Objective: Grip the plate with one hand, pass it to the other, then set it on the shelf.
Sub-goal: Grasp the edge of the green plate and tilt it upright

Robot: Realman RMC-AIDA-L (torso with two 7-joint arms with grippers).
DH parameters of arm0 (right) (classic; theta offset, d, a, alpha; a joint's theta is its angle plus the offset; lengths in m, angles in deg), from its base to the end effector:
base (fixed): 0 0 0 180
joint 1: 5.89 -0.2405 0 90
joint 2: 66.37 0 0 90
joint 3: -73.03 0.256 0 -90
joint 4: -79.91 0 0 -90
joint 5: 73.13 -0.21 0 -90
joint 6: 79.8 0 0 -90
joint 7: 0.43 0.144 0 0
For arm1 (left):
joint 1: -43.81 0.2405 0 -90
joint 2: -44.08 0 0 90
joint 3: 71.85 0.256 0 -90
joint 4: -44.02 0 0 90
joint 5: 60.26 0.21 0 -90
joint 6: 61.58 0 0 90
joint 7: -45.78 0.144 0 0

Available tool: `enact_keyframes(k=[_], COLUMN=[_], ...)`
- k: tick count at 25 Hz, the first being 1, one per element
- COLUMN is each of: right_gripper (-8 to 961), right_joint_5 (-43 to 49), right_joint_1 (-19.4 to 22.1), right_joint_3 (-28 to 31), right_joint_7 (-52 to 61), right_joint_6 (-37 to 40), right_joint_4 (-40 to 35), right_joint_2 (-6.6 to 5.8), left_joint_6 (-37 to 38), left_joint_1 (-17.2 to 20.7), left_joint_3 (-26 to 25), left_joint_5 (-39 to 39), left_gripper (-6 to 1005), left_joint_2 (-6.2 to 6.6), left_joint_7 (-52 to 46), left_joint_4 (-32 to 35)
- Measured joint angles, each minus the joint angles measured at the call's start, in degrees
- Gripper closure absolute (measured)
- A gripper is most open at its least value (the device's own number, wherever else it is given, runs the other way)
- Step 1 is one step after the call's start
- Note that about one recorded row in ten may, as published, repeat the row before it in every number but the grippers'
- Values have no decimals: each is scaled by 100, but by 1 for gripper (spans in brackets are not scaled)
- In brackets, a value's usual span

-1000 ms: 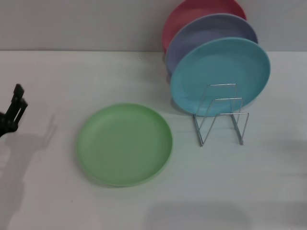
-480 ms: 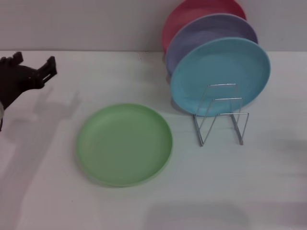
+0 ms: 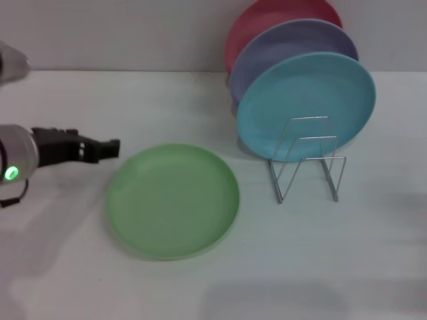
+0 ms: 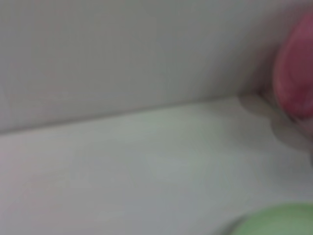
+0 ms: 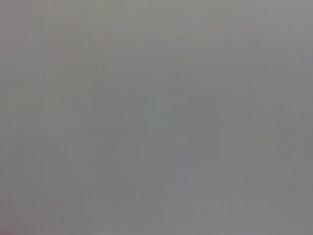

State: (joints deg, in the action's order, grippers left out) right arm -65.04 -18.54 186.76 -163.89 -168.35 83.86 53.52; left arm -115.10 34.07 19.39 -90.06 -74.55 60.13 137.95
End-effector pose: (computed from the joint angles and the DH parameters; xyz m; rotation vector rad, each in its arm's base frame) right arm 0.3770 0.2402 0.0503 -1.2760 0.4567 0.7872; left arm -0.2096 0.3409 0.0233 -2.0864 -1.0047 -0.0821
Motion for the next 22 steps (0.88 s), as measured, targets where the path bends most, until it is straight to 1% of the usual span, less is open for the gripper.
enact_keyframes(k=[1,3,4,11,22], right_gripper=[142,142,142,142,143], right_joint_5=[0,0,0,0,0], right_joint_1=[3,13,13,13,11], right_joint_3=[0,0,-1,-14,-71], right_joint_7=[-2,-21,-24,-27,-31], right_joint_6=[5,11,11,15,25], right_joint_4=[0,-2,-4,-3,8], right_joint_2=[0,0,0,0,-5], left_joint_6=[-20,-17,25,143,107], left_joint_1=[-41,-66,-117,-286,-516], left_joint_3=[78,137,193,225,244], left_joint_5=[-53,-61,-61,-20,-44], left_gripper=[193,194,194,196,199], left_joint_2=[27,25,19,27,28], left_joint_7=[-5,1,6,-1,-13], left_joint_4=[-116,-231,-464,-1043,-1575])
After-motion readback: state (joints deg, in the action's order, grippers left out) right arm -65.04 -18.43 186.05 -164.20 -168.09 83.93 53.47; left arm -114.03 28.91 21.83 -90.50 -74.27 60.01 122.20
